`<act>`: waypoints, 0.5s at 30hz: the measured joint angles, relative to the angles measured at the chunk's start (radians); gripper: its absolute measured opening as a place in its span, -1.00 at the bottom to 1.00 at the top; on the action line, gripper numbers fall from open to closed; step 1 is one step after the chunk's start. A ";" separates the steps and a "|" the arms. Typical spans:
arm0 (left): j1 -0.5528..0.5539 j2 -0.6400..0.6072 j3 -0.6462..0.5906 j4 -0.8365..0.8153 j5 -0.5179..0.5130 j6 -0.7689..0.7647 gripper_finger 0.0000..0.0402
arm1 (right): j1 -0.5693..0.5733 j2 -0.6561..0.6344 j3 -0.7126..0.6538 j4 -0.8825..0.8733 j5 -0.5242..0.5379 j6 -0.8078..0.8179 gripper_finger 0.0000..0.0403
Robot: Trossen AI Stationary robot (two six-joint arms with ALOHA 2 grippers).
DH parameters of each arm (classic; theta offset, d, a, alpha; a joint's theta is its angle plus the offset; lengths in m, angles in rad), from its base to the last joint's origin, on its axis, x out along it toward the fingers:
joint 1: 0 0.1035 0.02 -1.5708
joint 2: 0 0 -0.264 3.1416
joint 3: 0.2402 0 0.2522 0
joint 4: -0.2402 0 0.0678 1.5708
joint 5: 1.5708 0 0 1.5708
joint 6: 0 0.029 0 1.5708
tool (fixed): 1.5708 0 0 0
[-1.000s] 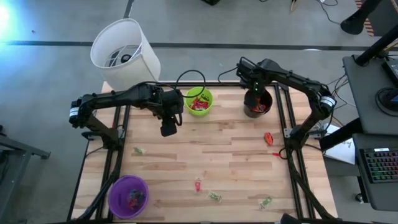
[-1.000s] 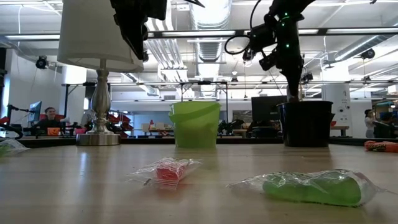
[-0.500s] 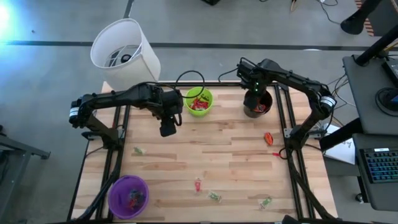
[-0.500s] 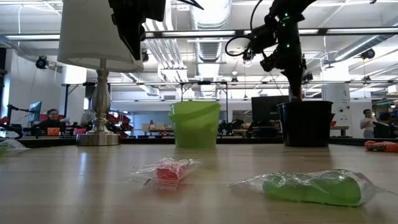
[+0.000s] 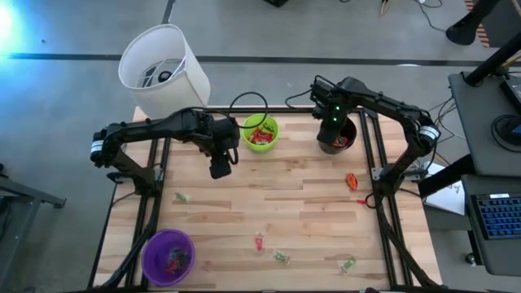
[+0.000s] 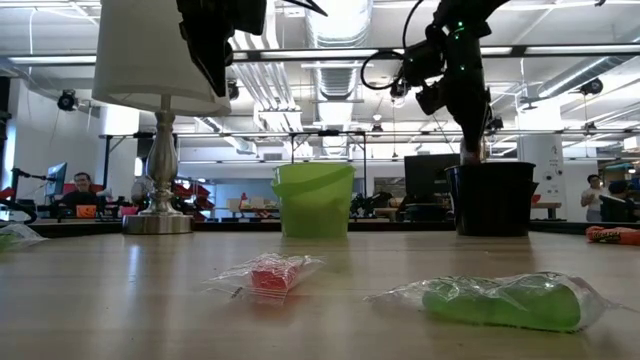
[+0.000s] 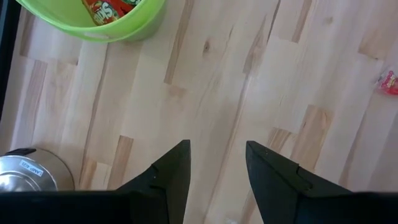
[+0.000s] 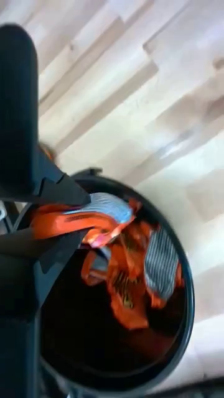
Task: Sort candy
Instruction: Put the orange candy into the black bucket
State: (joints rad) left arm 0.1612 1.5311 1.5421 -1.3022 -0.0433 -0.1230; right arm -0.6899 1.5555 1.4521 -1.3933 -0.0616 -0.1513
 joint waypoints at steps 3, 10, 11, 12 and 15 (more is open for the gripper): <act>0.000 0.000 0.000 0.000 0.000 0.000 -0.32 | 0.000 0.000 0.000 -0.001 -0.023 -0.004 -0.67; 0.000 0.000 0.000 0.000 0.000 0.001 -0.32 | -0.005 0.000 0.000 -0.008 0.123 0.046 -0.39; 0.000 0.000 0.000 0.000 0.000 0.001 -0.32 | -0.005 0.000 0.000 -0.008 0.130 0.047 -0.37; 0.000 0.000 0.000 0.000 0.000 0.001 -0.32 | -0.005 0.000 0.000 -0.008 0.135 0.052 -0.34; 0.000 0.000 0.000 -0.001 0.000 0.001 -0.32 | -0.005 0.000 0.000 -0.009 0.140 0.055 -0.29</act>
State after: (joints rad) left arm 0.1612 1.5309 1.5421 -1.3029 -0.0433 -0.1223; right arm -0.6945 1.5556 1.4521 -1.4020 0.0788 -0.0960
